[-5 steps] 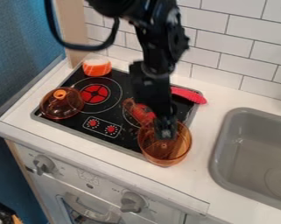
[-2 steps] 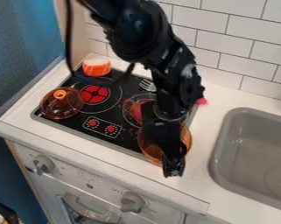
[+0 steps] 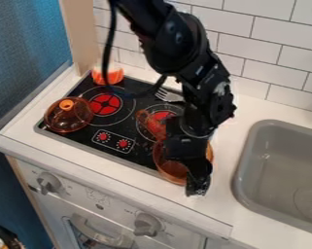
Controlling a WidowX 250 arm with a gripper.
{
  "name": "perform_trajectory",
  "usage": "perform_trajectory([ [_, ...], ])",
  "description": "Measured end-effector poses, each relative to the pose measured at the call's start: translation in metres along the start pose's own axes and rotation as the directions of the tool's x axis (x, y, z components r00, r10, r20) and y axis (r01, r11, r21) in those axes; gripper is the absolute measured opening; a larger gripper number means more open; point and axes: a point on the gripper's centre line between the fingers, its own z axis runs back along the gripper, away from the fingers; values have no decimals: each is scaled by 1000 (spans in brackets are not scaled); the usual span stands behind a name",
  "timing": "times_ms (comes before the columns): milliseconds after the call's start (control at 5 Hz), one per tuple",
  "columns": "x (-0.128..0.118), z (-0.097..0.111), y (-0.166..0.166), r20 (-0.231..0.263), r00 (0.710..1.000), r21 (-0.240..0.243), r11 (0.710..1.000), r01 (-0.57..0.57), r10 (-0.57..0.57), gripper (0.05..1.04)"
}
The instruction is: Move the orange pot to the upper left side of the stove
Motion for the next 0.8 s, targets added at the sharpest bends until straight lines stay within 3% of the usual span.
perform_trajectory([
  [200, -2, -8, -2, 12, 1000, 10, 1000, -6, 6, 949],
  [600, -5, -14, -4, -15, 1000, 5, 1000, -8, 8, 379],
  [800, -5, -13, -4, -32, 999, 17, 1000, -9, 10, 187],
])
